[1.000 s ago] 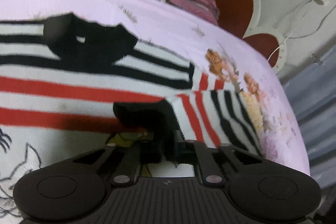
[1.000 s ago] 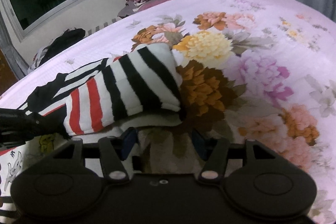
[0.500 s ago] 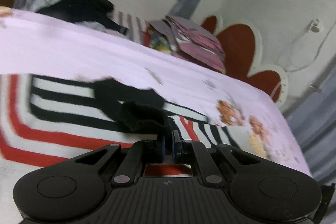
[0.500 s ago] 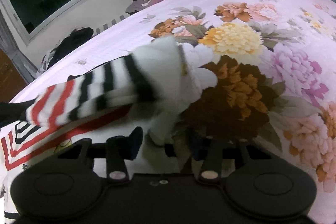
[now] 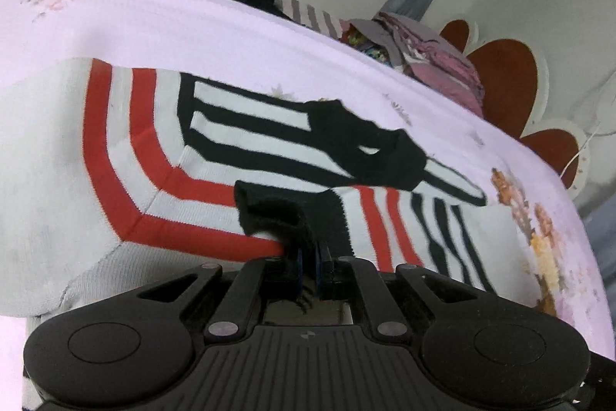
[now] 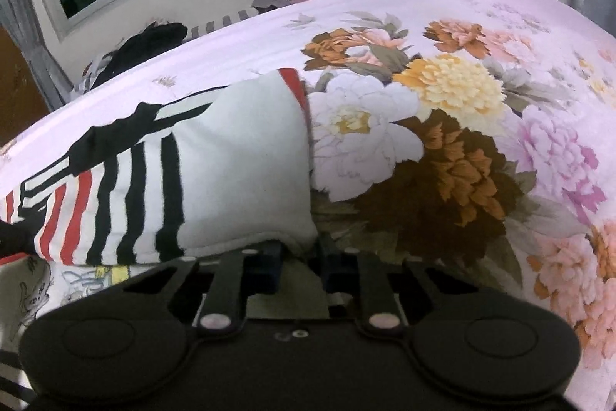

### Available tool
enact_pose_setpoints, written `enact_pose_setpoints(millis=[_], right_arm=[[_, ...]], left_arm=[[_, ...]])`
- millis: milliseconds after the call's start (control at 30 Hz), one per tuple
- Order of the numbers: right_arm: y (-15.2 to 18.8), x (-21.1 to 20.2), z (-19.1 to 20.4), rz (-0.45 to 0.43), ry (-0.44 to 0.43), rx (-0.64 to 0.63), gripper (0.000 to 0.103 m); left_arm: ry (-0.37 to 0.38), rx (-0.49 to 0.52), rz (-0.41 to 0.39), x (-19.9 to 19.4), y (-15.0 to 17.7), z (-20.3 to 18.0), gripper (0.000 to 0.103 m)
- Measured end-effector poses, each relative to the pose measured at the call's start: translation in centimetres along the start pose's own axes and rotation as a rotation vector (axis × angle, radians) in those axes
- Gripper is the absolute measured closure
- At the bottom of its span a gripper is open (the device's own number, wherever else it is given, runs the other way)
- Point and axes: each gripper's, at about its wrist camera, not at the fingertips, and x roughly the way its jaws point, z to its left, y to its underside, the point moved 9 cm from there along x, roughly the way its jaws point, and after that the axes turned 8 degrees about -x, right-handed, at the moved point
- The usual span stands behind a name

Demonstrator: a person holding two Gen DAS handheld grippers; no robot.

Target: Fold small clothes

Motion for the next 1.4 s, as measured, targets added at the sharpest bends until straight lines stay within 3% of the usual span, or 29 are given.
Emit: enact_pose_setpoints(millis=[67,167,367,667,867,967,1100,1200,1400], right_arm=[[0.4,0.3,-0.9,0.001,-0.03,0.057,0.088],[0.4,-0.1,-0.6,0.02,-0.025,0.029,0.087],[0.2,-2.8,-1.6,-0.022,-0.05,0.043,0.069],[-2.2,-2.6,-2.0,-0.056,-0.067,0.056,0.066],[-4.0,-0.7,-1.3,-0.043,-0.105,0.061,0.062],[-5.1,0.5,-1.1,-0.038,-0.126,0.074,0.062],[-6.8,2.6,-0.8,-0.025,-0.13,0.074,0.061],[-8.0,4.2,-0.5,-0.017,-0.126,0.052,0.061],[-10.7,7.8,-0.3,-0.025,-0.103,0.025,0.061]], left_arm=[[-0.013,0.002,0.014,0.5,0.6,0.4,0.098],[-0.023,0.023,0.017,0.3,0.8,0.3,0.098],[-0.046,0.029,-0.023,-1.5,0.2,0.1,0.098],[-0.054,0.04,-0.087,-4.4,-0.4,-1.1,0.098],[-0.025,0.055,-0.058,-2.5,-0.5,-3.3,0.098],[-0.048,0.088,-0.053,-0.8,-0.3,-3.7,0.098],[-0.106,0.078,0.003,1.5,0.3,-1.8,0.098],[-0.063,0.009,0.004,1.6,0.4,-0.9,0.098],[-0.071,0.038,0.011,1.7,0.5,-1.2,0.098]])
